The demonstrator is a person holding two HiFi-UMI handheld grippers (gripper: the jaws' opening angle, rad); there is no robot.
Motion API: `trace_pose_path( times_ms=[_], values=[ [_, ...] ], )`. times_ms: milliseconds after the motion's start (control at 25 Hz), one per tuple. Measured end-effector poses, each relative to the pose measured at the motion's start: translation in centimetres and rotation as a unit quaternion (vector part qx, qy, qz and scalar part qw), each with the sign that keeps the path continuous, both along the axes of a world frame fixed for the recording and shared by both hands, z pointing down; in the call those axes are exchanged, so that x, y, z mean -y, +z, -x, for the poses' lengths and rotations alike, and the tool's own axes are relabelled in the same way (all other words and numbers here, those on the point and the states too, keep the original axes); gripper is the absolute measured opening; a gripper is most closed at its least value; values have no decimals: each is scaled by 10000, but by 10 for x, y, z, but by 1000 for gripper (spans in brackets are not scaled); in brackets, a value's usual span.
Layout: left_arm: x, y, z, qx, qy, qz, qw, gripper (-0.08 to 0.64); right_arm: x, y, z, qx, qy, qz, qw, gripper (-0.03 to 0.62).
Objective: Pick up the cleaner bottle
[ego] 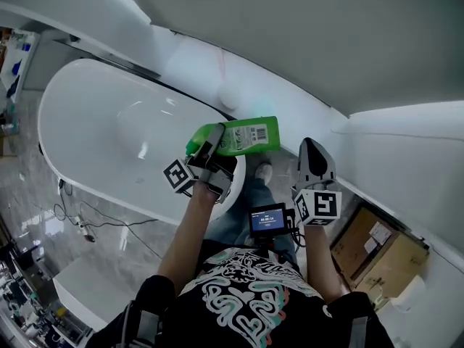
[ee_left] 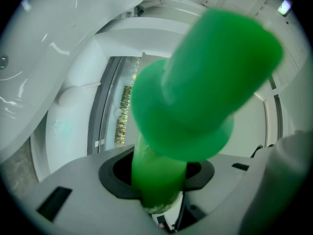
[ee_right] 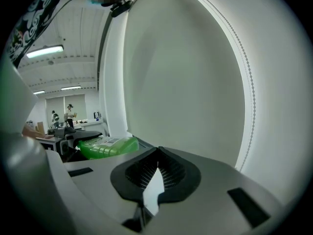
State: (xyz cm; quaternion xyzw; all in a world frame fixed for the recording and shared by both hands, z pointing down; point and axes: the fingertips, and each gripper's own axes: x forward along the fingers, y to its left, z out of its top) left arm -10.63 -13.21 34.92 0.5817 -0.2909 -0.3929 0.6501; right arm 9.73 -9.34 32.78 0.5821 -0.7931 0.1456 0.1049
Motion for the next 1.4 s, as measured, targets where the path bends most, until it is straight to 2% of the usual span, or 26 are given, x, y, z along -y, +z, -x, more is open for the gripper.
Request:
trace_pose_path(
  times_ms=[160, 480, 680, 880, 1400],
  values=[
    [-3, -17, 3, -90, -89, -43, 9999, 186, -1, -12, -1, -57, -42, -63, 10000, 28],
    [0, -59, 1, -6, -51, -225, 9997, 186, 0, -47, -3, -111, -98, -266, 9995, 28],
    [-7, -85, 0, -107, -52, -177, 9998, 186, -2, -66, 0, -127, -138, -344, 9992, 28],
    [-6, -111, -5, -105, -10, -320, 9994, 186, 7, -85, 0, -164, -179, -516, 9984, 26],
    [-15, -135, -13, -120, -28, -453, 9989, 186, 8, -107, -3, -157, -257, -765, 9966, 26]
  ],
)
